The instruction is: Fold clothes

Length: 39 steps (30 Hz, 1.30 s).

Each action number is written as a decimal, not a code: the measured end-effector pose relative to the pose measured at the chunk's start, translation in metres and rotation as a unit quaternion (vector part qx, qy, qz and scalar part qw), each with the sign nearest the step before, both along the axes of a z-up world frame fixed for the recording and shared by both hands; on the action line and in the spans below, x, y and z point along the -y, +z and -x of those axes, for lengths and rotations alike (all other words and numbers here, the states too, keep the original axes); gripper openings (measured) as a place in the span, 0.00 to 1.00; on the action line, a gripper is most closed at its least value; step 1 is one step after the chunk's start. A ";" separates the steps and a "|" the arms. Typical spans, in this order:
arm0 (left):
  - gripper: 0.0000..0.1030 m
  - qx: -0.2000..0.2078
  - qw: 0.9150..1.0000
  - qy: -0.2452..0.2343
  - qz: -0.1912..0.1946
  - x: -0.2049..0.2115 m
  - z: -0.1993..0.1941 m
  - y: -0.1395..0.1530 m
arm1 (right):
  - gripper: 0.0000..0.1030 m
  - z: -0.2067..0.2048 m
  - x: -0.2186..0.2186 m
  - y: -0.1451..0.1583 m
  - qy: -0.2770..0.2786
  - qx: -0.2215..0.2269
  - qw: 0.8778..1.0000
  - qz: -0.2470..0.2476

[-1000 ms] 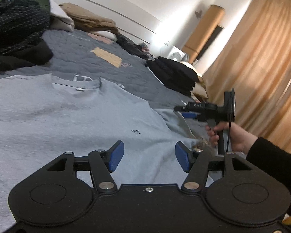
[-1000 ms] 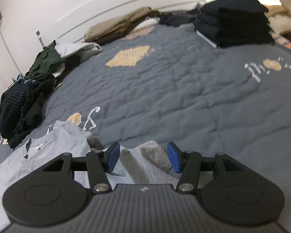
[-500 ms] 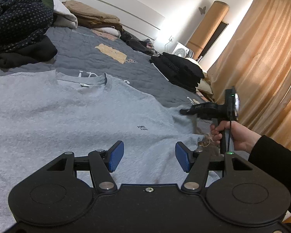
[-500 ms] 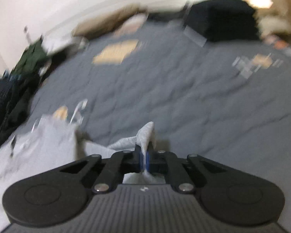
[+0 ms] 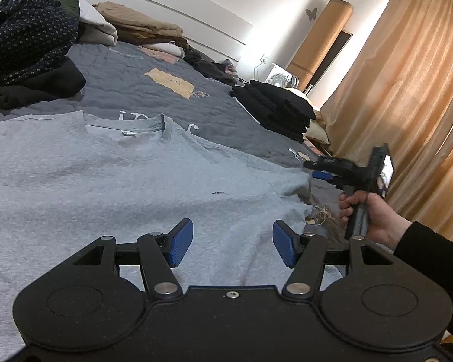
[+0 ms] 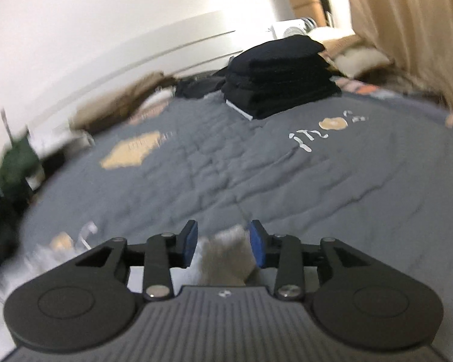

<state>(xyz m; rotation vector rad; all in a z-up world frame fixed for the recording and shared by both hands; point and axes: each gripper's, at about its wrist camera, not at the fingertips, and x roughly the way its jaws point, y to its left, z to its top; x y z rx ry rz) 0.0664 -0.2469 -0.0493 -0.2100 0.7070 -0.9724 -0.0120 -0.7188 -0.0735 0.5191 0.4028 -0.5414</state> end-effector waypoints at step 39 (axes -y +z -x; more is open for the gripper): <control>0.56 0.026 0.998 -0.046 -0.029 0.021 0.027 -0.002 | 0.03 0.084 -0.024 -0.070 -0.134 0.112 0.922 -0.346</control>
